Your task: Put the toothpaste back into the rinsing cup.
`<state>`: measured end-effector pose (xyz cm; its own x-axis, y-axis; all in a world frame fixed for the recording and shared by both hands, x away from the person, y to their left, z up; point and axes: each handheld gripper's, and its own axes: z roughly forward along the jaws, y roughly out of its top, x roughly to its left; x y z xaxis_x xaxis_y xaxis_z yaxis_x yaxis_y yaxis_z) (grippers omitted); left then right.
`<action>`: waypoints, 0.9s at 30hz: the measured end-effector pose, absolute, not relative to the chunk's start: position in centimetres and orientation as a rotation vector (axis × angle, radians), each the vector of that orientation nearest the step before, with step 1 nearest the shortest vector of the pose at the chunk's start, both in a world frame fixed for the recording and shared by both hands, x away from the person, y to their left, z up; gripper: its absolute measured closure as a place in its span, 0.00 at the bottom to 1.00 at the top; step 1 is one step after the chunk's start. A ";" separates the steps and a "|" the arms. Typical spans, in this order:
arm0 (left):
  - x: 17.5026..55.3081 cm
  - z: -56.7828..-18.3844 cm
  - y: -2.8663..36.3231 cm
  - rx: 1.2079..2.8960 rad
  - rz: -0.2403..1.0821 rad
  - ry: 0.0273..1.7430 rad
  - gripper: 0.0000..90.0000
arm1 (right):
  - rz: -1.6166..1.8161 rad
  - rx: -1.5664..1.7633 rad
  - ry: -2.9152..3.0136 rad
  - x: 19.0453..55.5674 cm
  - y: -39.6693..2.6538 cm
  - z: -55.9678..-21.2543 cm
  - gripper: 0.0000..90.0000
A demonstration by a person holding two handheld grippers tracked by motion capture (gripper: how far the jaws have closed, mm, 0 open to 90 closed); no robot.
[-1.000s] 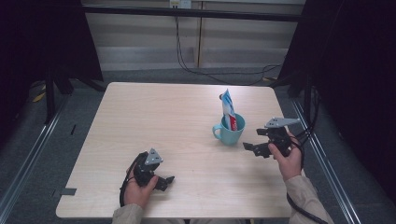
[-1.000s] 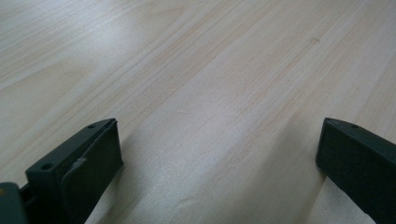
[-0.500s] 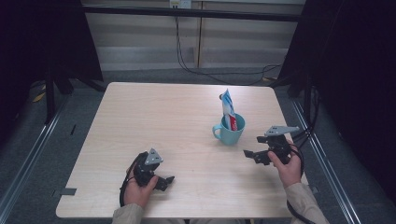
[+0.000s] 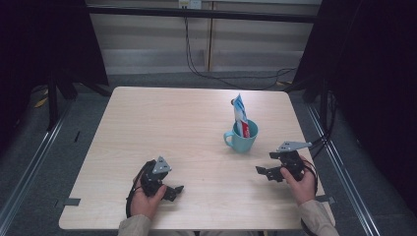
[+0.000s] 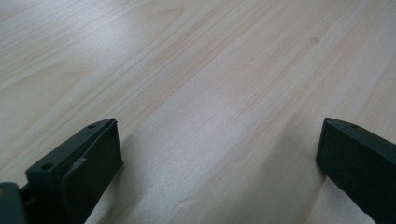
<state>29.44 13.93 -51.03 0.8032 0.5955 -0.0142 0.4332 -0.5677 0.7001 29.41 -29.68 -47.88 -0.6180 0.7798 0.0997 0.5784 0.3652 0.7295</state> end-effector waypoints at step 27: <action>29.5 -51.0 14.0 2.268 0.290 0.750 0.00 | 1.009 1.170 2.399 28.0 -29.7 -50.4 0.15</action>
<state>29.46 13.95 -51.02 0.8056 0.5924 -0.0107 0.4305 -0.5728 0.6975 28.04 -29.68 -50.44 -0.6293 0.7759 0.0450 0.5747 0.4256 0.6990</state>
